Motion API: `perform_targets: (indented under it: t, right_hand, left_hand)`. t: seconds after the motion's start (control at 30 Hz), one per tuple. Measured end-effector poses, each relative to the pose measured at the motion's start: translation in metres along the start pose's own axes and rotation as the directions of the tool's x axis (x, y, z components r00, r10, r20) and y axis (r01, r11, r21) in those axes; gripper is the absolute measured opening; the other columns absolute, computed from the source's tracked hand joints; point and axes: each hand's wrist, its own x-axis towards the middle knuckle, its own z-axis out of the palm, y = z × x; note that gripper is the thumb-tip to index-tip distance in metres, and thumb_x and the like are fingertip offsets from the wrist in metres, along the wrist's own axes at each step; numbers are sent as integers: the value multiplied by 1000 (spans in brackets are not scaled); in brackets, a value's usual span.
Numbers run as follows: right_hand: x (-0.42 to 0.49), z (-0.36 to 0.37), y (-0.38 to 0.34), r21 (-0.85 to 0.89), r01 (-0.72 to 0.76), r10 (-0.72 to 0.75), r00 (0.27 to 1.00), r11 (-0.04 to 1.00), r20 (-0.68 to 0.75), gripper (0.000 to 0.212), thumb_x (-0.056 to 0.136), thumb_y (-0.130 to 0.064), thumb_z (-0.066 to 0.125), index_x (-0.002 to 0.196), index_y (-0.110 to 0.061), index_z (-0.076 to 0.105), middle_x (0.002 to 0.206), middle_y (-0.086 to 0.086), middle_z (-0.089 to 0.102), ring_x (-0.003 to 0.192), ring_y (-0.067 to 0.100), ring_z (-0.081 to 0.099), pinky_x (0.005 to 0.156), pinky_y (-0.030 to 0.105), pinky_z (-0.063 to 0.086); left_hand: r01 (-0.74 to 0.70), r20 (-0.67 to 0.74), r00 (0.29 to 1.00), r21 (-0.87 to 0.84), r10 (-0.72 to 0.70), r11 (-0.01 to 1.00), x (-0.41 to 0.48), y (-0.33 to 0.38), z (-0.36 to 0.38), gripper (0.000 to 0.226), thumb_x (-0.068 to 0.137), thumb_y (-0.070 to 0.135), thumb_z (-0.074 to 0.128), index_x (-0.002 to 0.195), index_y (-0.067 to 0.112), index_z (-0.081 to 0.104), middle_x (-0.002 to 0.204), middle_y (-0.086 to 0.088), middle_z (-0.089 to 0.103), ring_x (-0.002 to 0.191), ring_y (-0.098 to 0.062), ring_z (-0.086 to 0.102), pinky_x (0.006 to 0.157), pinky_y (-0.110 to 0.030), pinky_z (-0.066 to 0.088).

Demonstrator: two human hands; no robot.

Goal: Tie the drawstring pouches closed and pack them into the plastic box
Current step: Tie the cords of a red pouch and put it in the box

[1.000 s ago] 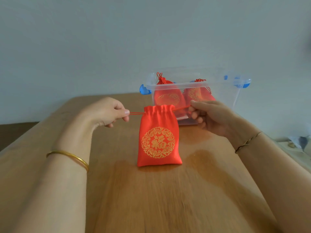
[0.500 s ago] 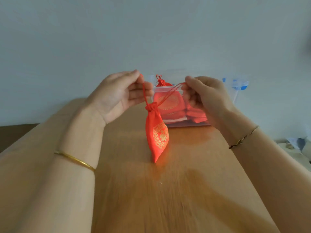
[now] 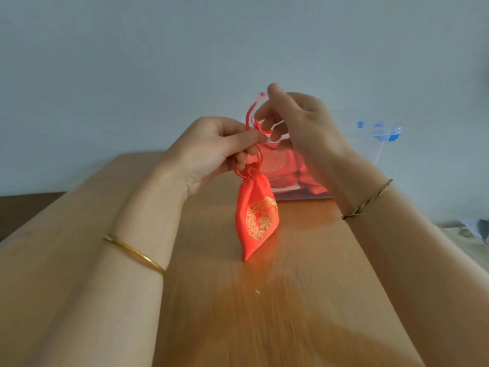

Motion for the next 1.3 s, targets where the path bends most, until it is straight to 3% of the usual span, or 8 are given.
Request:
perform_targets:
  t: [0.17,0.4,0.5,0.6,0.7,0.83,1.13,1.3]
  right_hand:
    - [-2,-5,12,-190,-205,242,950,960,198,40,99,-34,35,70,-15,54,66,2,54,59,15,48,60,28,40]
    - [1,-14,7,153,-334,260,892,930,369,31,96,-19,42,65,-15,46,54,-1,47,52,14,40,46,20,35]
    - [-6,-20,4,-214,-191,275,822,958,499,31,95,-22,47,65,-14,53,60,0,52,53,12,47,50,20,41]
    - [-4,-18,5,-431,-63,242,895,900,374,27,95,-22,48,72,-12,57,73,6,58,60,14,51,55,24,44]
    - [1,-11,10,-119,-138,163,959,983,234,19,96,-14,44,81,-15,55,81,5,60,68,16,55,62,28,46]
    - [0,-1,21,121,-205,156,931,971,330,16,95,-9,45,87,-14,58,75,2,61,67,15,56,62,28,41]
    - [-2,-3,26,218,-329,193,857,919,479,23,93,-10,44,81,-14,64,79,-2,66,71,12,58,66,25,49]
    - [1,-3,25,159,-268,206,923,950,326,25,93,-14,46,71,-14,59,75,3,64,68,16,58,64,27,41]
  left_hand:
    - [-9,0,1000,-65,10,998,-1,1,-2,15,91,9,52,85,6,66,56,6,57,47,-2,46,50,-13,45]
    - [11,-109,994,-137,-26,990,0,1,-5,16,91,8,52,84,12,66,63,5,67,53,-2,59,55,-14,51]
    - [-16,-131,991,-123,-1,992,0,1,-5,16,86,0,55,80,11,66,65,3,68,56,-3,61,58,-14,52]
    - [-25,-61,998,-50,22,998,-2,2,-4,20,85,-6,55,83,12,65,67,2,65,54,-4,58,59,-16,52]
    - [-100,30,995,57,98,993,-3,4,-2,26,86,-9,52,92,14,63,73,-2,63,59,-5,58,61,-16,52]
    - [-303,19,947,392,322,869,0,5,1,31,83,-8,55,99,17,62,78,4,57,68,2,55,70,-15,47]
    - [-410,-111,844,498,525,764,4,-3,3,34,75,3,61,97,29,63,64,21,56,66,1,58,64,-12,43]
    - [-343,-193,864,452,465,824,7,-7,-1,26,78,4,67,95,23,66,74,14,64,72,0,64,69,-14,48]
